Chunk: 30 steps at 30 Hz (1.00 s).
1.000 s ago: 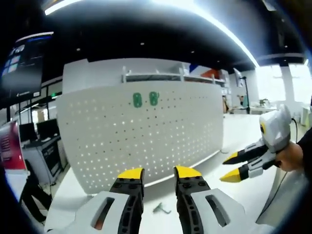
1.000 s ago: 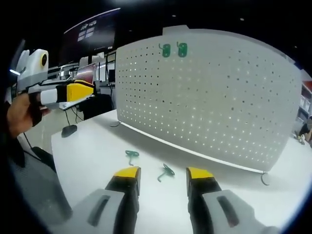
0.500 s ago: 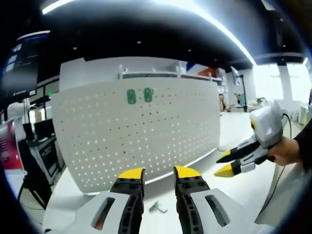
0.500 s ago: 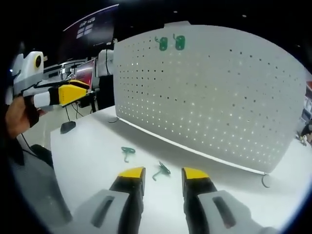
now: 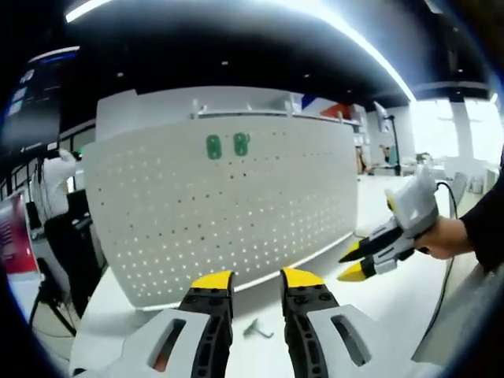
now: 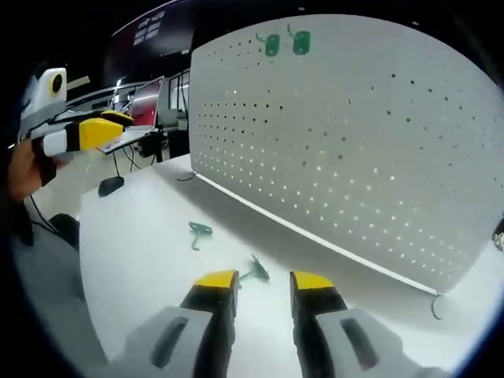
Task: Insert the hook assembly into the mounting plate slot until the hook locks in place.
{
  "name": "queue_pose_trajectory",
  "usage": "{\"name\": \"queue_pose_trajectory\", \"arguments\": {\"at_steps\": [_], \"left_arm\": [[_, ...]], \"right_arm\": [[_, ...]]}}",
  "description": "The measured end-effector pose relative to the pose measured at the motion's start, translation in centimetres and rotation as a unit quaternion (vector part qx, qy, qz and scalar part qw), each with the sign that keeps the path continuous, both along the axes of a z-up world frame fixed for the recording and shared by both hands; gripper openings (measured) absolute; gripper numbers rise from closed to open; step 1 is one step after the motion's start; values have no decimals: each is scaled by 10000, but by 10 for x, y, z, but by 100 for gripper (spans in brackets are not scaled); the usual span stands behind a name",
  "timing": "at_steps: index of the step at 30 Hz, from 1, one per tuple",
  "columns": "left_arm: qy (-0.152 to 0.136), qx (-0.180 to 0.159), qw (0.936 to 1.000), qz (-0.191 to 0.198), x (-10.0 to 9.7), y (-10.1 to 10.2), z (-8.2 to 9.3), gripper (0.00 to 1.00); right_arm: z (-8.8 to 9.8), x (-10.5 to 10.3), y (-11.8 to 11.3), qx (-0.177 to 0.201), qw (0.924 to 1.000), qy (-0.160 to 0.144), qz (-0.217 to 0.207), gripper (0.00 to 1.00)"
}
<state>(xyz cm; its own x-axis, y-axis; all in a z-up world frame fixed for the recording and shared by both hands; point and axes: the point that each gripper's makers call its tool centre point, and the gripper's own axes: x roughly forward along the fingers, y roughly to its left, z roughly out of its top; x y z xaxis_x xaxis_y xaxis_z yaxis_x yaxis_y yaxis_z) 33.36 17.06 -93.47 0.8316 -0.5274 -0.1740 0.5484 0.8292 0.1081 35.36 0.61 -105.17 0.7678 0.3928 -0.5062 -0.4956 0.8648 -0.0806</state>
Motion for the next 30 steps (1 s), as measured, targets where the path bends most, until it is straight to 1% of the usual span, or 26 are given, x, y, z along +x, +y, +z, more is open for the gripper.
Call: {"name": "queue_pose_trajectory", "arguments": {"at_steps": [3, 11, 20, 30], "left_arm": [[30, 30, 10000, -17, 0, -1, -2, 23], [28, 97, 9999, -44, 0, -4, -1, 23], [81, 139, 9999, -15, 1, -4, -4, 22], [120, 215, 9997, -85, 0, -9, -6, 21]], "right_arm": [[-7, 4, -2, -11, 10000, 61, 5, 23], [-18, 18, -1, 5, 9999, 123, 84, 22], [-33, 21, 1, 15, 9996, 258, 151, 22], [-42, 30, -1, 20, 9992, 360, 169, 22]]}}
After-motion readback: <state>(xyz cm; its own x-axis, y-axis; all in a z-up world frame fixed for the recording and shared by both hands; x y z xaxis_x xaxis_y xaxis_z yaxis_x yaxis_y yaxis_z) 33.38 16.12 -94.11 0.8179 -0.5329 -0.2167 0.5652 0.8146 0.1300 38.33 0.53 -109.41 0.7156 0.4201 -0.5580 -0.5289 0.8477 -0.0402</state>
